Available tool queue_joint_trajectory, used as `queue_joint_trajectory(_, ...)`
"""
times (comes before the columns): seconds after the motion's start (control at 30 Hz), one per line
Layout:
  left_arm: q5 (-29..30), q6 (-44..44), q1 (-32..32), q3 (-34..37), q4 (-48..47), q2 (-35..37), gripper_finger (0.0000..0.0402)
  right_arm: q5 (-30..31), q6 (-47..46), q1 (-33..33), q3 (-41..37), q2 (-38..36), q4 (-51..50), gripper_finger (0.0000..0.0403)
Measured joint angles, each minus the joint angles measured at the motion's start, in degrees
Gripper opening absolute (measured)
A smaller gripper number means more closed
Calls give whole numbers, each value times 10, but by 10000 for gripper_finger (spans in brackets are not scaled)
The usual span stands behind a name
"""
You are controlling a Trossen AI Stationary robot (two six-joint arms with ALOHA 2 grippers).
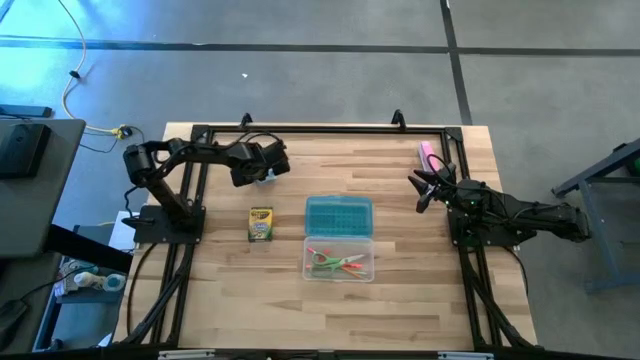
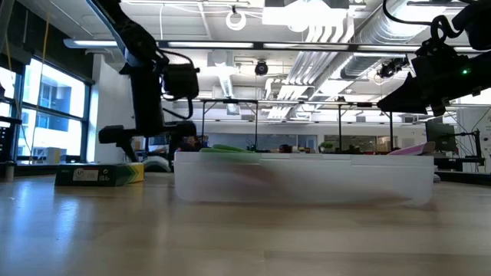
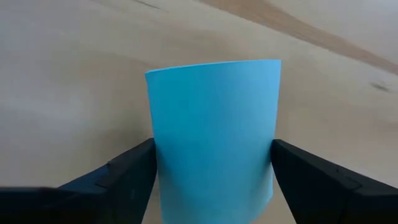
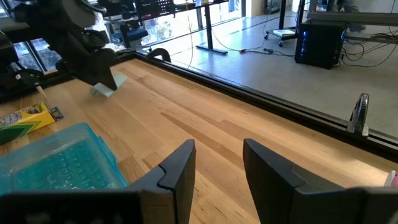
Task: Pack school essentials
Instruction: Put the blue sticky note into the blue supply box
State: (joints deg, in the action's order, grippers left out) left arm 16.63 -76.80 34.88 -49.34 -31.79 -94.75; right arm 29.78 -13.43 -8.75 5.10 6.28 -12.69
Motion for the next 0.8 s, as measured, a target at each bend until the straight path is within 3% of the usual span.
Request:
queue_joint_trajectory(0.43,14,193,-76,-1,175,43,289,0,0,0,0,0,0,126)
queue_joint_trajectory(0.6,-31,327,-98,-4,294,52,289,0,0,0,0,0,0,126)
queue_joint_trajectory(0.8,-121,459,-139,-53,299,52,289,0,0,0,0,0,0,126)
